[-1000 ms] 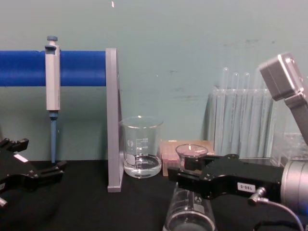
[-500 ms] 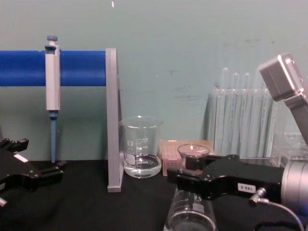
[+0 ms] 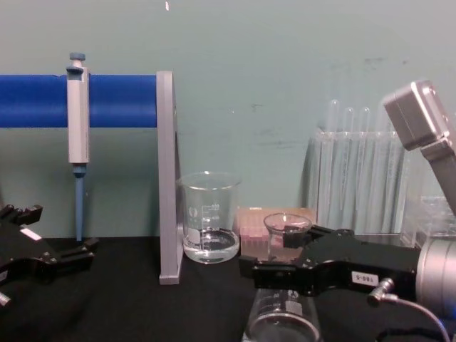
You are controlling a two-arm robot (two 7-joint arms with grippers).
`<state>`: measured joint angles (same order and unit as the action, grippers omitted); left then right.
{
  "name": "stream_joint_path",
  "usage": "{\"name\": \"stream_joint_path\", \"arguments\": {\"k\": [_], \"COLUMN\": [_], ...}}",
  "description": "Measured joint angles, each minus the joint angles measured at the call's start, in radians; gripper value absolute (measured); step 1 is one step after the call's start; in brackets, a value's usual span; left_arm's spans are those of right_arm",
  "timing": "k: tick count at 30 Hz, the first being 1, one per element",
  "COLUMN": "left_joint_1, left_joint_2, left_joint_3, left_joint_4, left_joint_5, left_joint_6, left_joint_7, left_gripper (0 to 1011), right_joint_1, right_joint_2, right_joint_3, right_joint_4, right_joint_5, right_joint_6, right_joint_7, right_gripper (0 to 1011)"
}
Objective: Grasp the erlenmeyer flask with one hand, shake it three times, then place it back.
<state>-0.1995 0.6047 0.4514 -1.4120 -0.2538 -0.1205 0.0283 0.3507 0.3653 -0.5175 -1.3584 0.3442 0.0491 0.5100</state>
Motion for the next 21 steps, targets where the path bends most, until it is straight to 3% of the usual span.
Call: {"name": "stream_joint_path", "arguments": {"k": [4,14,21], "left_joint_1": [0.000,0.000,0.000], "left_joint_2": [0.000,0.000,0.000], "left_joint_3": [0.000,0.000,0.000], "left_joint_4": [0.000,0.000,0.000], "left_joint_5": [0.000,0.000,0.000], "left_joint_6": [0.000,0.000,0.000], "left_joint_7": [0.000,0.000,0.000], "left_gripper": [1001,1001,1001], "right_joint_1": [0.000,-0.001,-0.024], "right_joint_2": [0.000,0.001,0.024], "right_joint_3": [0.000,0.001,0.019], "right_joint_4": [0.000,-0.002,-0.032], "right_joint_5": [0.000,0.002,0.025], "right_joint_6": [0.000,-0.001,-0.001], "right_joint_7": [0.000,0.002,0.015], "right_gripper": [1000,1000,1000]}}
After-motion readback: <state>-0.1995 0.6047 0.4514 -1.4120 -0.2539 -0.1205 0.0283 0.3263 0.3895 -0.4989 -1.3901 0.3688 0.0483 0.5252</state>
